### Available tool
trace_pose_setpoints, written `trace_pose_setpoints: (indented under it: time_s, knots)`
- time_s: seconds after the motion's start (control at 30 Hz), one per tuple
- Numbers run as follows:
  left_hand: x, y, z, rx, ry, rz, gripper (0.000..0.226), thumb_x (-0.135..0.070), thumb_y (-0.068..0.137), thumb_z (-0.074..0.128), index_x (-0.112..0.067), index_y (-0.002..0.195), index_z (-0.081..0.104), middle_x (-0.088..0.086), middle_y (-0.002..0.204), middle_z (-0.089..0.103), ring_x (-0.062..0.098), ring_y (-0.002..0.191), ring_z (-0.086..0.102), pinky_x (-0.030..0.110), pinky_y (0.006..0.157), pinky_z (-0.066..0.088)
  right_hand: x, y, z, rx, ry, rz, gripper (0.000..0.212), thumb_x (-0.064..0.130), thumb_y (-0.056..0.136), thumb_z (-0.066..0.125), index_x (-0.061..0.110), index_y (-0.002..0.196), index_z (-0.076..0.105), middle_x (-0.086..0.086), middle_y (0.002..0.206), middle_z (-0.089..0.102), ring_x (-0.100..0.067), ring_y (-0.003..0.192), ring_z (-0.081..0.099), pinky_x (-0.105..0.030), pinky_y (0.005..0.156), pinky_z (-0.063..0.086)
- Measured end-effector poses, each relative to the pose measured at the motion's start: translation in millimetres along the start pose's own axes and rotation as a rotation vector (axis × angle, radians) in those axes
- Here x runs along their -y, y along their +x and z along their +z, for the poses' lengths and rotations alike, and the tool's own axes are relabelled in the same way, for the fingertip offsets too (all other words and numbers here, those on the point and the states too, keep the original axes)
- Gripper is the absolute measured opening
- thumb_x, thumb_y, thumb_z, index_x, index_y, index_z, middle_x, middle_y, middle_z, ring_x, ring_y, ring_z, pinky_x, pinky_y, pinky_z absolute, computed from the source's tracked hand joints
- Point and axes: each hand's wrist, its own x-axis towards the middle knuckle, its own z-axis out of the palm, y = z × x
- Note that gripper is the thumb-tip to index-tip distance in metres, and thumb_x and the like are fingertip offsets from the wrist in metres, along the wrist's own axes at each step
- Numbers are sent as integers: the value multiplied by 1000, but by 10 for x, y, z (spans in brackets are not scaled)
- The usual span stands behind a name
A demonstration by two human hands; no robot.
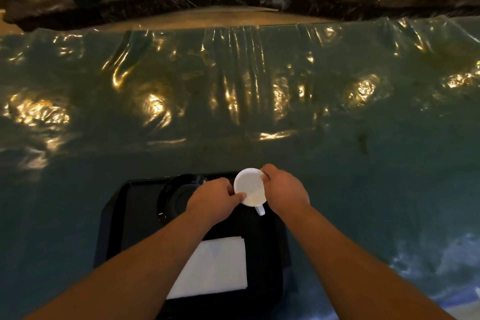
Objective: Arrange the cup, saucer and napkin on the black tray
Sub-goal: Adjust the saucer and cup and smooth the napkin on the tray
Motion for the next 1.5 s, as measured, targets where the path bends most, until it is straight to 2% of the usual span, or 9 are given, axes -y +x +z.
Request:
trace_pose_setpoints:
  time_s: [0.07,0.13,0.23,0.3,0.37,0.43,0.6,0.9,1.5]
  knots:
    - [73,-66,-17,-89,50,69,32,-66,89,58,-34,88,56,-11,79,62,8,73,59,33,59,46,-3,-81,43,-69,-47,-49,34,31,105,51,24,138,50,-8,121,61,-28,95,65,-40,73,57]
    - [200,-165,-46,-260,58,158,33,-67,89,56,-34,93,56,-14,85,61,12,79,59,33,63,47,-12,-201,106,-147,-2,-133,55,49,101,53,25,150,40,-5,136,53,-26,112,59,-40,81,55]
    - [440,-330,-87,-439,156,161,59,-72,82,60,-30,123,55,-3,123,61,20,109,56,38,85,51,-9,-350,212,-107,-7,-243,88,67,86,65,34,157,25,2,149,40,-24,125,47,-44,93,54]
    - [602,-421,-112,-356,226,35,94,-82,72,60,-29,146,39,5,156,40,30,137,42,50,109,42,24,-391,273,-70,-44,-251,101,65,81,74,38,158,16,4,153,31,-24,127,45,-43,94,55]
    - [736,-468,-111,-212,274,-71,120,-90,64,60,-31,158,14,9,171,9,36,153,17,56,121,21,60,-390,309,-82,-61,-225,102,55,82,77,36,159,13,2,151,30,-25,125,49,-41,89,56]
    - [825,-497,-108,-136,280,-127,133,-93,59,61,-32,160,-1,9,172,-6,38,155,6,59,123,14,124,-374,323,-90,-36,-172,103,53,82,77,33,160,14,1,144,33,-26,120,53,-41,86,57]
    - [882,-489,-122,-126,274,-135,141,-91,57,67,-30,161,-8,8,172,-8,38,155,7,58,124,16,280,-335,344,-72,-9,-64,103,60,77,78,34,157,18,-3,133,34,-28,109,60,-43,82,56]
    - [1098,-483,-270,-70,350,-34,143,-86,55,73,-32,161,-7,3,172,-12,35,156,4,58,125,13,502,-278,388,-59,9,-20,99,61,73,82,36,149,23,-5,129,37,-31,103,62,-46,82,58]
    - [1247,-473,-414,-40,321,31,141,-79,59,79,-34,161,-7,2,172,-15,35,157,-2,56,126,13,839,-186,570,-30,45,-96,101,65,71,83,36,147,24,-6,131,39,-33,107,63,-43,78,57]
